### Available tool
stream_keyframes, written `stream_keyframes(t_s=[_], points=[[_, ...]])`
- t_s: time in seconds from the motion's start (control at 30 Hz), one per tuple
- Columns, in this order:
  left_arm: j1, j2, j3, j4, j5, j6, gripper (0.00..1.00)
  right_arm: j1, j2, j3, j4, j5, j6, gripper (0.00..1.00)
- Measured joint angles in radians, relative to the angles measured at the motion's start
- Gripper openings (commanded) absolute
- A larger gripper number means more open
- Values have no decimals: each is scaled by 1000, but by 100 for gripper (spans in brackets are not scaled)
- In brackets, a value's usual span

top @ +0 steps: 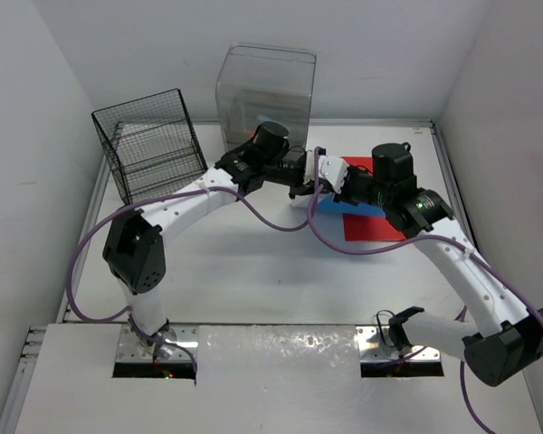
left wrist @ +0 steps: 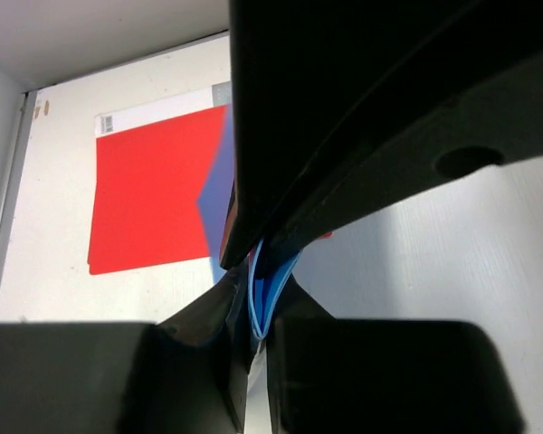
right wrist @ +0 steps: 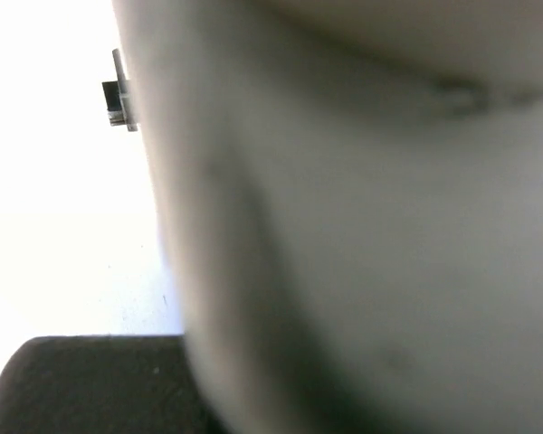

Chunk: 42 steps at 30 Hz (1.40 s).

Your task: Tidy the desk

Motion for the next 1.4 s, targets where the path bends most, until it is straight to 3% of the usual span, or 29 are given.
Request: stream_keyframes(t_s=[0.17, 0.27, 0.3, 0.37, 0.67, 0.97, 1.1, 1.3, 1.4], points=[[-7, -28, -14, 0, -26, 3, 0, 6, -36, -16, 19, 18, 11, 6], [-14, -47, -30, -4, -63, 9, 0, 15, -82, -45, 46, 73, 18, 30], [-15, -53, -37, -9, -81, 8, 0, 16, -105, -49, 56, 104, 15, 43], [-16, -67, -54, -21, -136, 10, 0, 16, -158, -48, 80, 161, 9, 54], [-10, -74, -61, -50, -262, 32, 0, 14, -274, 53, 130, 205, 29, 62], [50, -100, 227, -293, -257, -1, 0, 14, -276, 25, 169, 279, 72, 63], [196, -173, 314, -362, -214, -14, 0, 14, -306, -6, 217, 306, 110, 63], [602, -245, 436, -375, -112, -20, 0, 14, -330, -29, 284, 293, 160, 63], [741, -282, 443, -376, -32, -35, 0, 14, -314, -31, 297, 280, 172, 63]])
